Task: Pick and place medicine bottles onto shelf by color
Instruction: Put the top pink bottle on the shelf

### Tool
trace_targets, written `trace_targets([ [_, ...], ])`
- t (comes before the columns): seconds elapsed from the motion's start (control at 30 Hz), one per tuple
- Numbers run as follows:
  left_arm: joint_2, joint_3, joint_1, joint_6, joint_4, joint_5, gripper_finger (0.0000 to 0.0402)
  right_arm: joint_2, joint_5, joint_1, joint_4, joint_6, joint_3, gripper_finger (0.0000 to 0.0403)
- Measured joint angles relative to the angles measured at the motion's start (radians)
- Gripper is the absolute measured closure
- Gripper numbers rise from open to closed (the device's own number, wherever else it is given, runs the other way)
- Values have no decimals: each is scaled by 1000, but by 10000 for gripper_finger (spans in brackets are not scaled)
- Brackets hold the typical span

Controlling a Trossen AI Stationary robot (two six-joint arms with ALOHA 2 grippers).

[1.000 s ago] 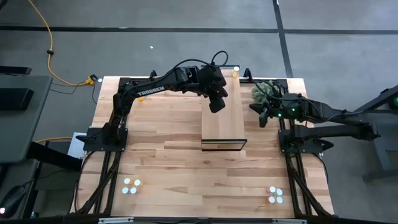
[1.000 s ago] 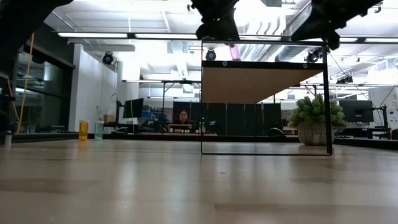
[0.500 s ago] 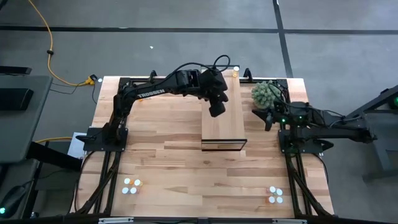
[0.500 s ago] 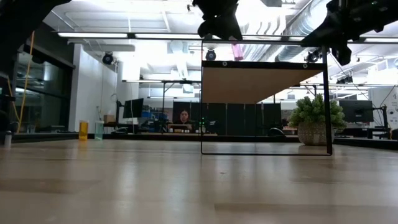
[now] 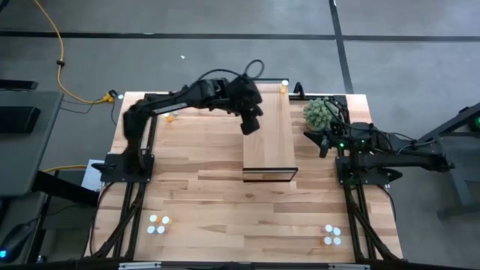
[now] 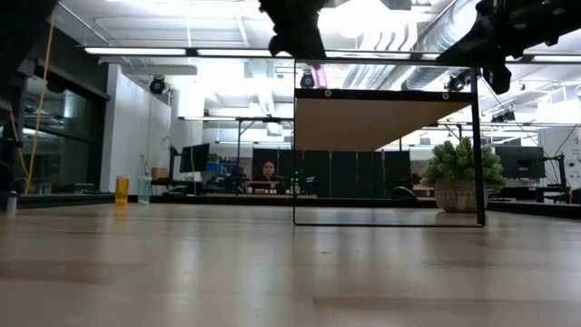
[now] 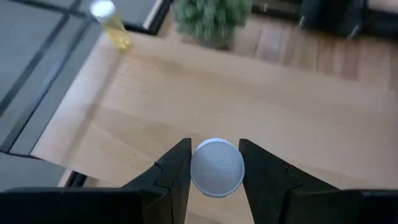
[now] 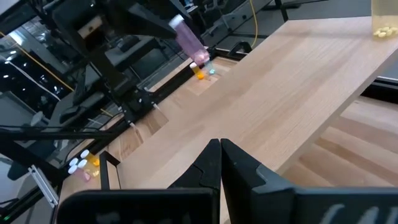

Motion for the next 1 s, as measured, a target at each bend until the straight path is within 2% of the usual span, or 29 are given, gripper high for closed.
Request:
trace_targets([
  [0.13, -142, -248, 9, -29, 292, 8, 287, 0, 0, 0, 1, 0, 0, 403],
  [0.2, -174, -333, 9, -21, 387, 10, 287, 0, -1, 0, 1, 0, 0, 403],
  [0.33, -181, -376, 9, -13, 371, 11, 287, 0, -2, 0, 0, 3, 0, 403],
  [0.47, -176, -335, 9, 2, 303, 12, 287, 0, -2, 0, 1, 3, 0, 403],
  [0.6, -160, -226, 22, -16, 192, 11, 287, 0, -2, 0, 0, 3, 0, 403],
  [0.83, -8, 15, 71, -7, -110, 34, 287, 1, -2, 0, 0, 2, -1, 403],
  [1.0, 64, 55, 72, 17, -131, 46, 287, 1, -2, 0, 0, 1, -1, 403],
])
